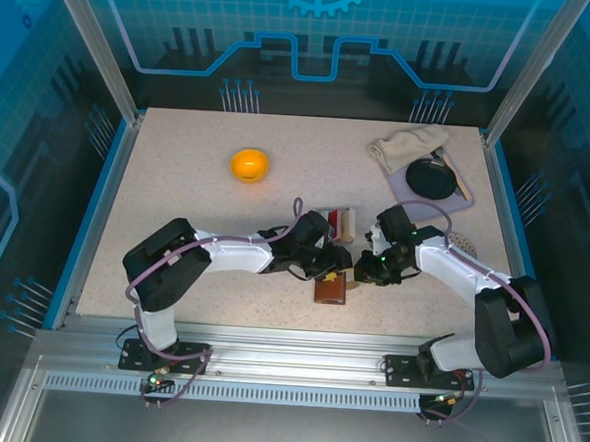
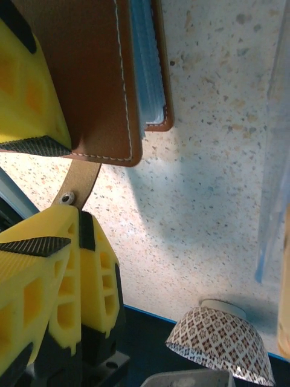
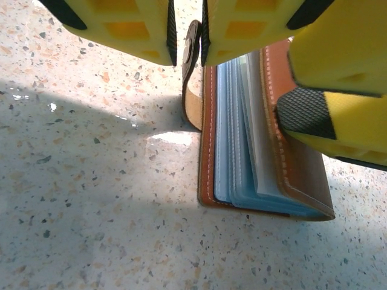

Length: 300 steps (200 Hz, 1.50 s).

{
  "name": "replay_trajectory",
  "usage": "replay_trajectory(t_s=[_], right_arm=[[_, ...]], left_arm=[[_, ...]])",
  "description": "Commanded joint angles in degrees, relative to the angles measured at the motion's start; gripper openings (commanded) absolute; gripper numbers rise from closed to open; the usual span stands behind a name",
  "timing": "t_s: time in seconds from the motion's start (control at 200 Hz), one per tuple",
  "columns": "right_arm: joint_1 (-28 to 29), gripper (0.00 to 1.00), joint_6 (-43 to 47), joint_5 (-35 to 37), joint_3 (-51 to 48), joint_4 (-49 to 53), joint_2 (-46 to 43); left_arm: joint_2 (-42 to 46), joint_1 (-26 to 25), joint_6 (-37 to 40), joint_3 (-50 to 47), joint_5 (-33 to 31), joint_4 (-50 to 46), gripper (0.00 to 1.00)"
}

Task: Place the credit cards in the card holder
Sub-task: Close the button on the card holder.

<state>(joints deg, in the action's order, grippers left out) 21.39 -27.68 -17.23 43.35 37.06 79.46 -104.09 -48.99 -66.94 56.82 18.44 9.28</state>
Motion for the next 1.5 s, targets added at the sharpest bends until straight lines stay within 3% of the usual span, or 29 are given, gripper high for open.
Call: replay_trajectory(t_s=[0.0,0.22,0.365,0.73,1.16,1.496], right_arm=[[0.75,0.16,1.05,-1.57,-0.72,1.97,-0.79],[0.65,0.14,0.95,-0.7,-1.13,3.01,-2.05],[0.59,0.06,0.96,-1.21,-1.04,2.64,-1.99],[0.23,0.0,0.88,-3.14,0.49,2.8,-2.17],[0.05,0.0,0.22,-4.72,2.2,3.02,-2.67],[0.21,0.0,-1.04,-9.17,2.79,1.33,-2.28]], left_arm=[[2.69,-0.4,2.23,-0.35,-1.63,-1.37,0.43],[3.61,-0.4,2.39,-1.02,-2.34,-1.62,0.43],[5.88,-0.39,3.88,-1.45,-3.62,-2.87,0.44],[12.3,0.27,9.34,-2.21,-12.33,-19.17,0.45],[7.44,0.2,9.63,-5.12,-9.64,-21.04,0.38],[3.26,0.07,9.89,-5.02,-6.75,-16.57,0.41]])
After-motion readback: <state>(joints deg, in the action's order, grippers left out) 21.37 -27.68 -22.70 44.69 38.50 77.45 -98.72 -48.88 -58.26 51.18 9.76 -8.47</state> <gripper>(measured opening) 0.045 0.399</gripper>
